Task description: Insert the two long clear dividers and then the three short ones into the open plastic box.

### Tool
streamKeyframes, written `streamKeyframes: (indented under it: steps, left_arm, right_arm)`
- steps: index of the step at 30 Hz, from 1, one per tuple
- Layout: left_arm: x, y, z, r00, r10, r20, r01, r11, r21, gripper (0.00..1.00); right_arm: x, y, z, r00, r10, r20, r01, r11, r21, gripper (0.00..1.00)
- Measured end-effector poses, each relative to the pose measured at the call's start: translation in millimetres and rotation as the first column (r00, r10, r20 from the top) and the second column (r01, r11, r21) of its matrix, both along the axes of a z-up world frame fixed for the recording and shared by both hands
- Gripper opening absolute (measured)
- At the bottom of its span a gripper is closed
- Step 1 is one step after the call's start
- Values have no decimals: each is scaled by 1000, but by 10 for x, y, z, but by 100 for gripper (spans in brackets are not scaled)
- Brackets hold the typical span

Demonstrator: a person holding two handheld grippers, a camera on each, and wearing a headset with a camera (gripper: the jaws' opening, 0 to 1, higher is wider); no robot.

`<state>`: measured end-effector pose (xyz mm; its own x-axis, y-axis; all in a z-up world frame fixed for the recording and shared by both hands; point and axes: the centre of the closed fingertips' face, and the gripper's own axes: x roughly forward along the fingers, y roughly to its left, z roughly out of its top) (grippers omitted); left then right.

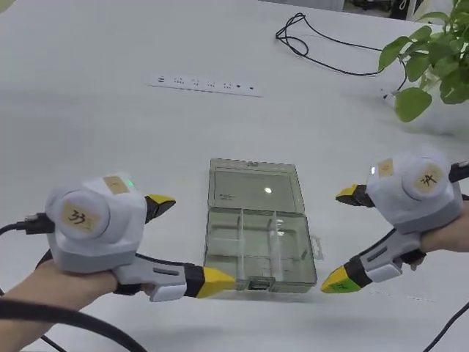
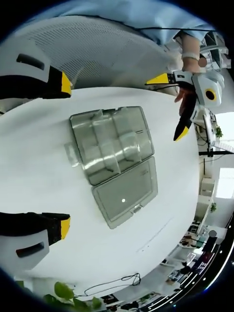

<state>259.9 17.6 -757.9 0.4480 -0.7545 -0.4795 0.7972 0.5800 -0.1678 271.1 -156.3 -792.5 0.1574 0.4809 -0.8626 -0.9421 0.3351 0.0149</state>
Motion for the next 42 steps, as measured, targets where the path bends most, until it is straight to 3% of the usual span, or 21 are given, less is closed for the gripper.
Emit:
streamKeyframes:
  steps: [5,7,12,20,24,27,31,33,37,42]
  left_arm:
    - [-7,-36,12,1000,0,2,0,1000,-2,94]
    - [-9,-45,12,1000,1,2,-1,1000,-4,94]
    - [-32,-82,-13,1000,-1,-4,1,1000,-4,94]
    - [-61,-91,-27,1000,-5,-10,5,1000,2,93]
    - [-69,-84,-34,1000,-4,-13,4,1000,3,93]
    - [-80,-79,-49,1000,-4,-18,4,1000,6,93]
    - [-78,-67,-60,1000,1,-22,-1,1000,3,93]
    - [-83,-61,-67,1000,0,-23,0,1000,6,93]
    - [-85,-46,-81,1000,3,-29,-3,1000,6,93]
    - [-90,-42,-85,1000,3,-31,-2,1000,9,93]
  right_arm:
    - [-55,-267,-107,1000,8,-4,-8,999,-53,96]
    - [-93,-390,-169,1000,-6,-28,4,997,-82,93]
    - [-118,-579,-239,1000,-12,-23,9,993,-116,91]
    - [-162,-813,-357,999,49,-13,-50,978,-205,85]
    - [-174,-880,-391,993,115,4,-111,966,-235,79]
    - [-193,-908,-426,991,134,-4,-131,961,-243,70]
    - [-161,-926,-449,987,159,9,-151,956,-253,65]
    - [-169,-921,-456,986,167,0,-162,955,-247,59]
    - [-164,-931,-492,982,188,-7,-183,948,-259,58]
    - [-193,-931,-538,978,205,-34,-207,942,-264,50]
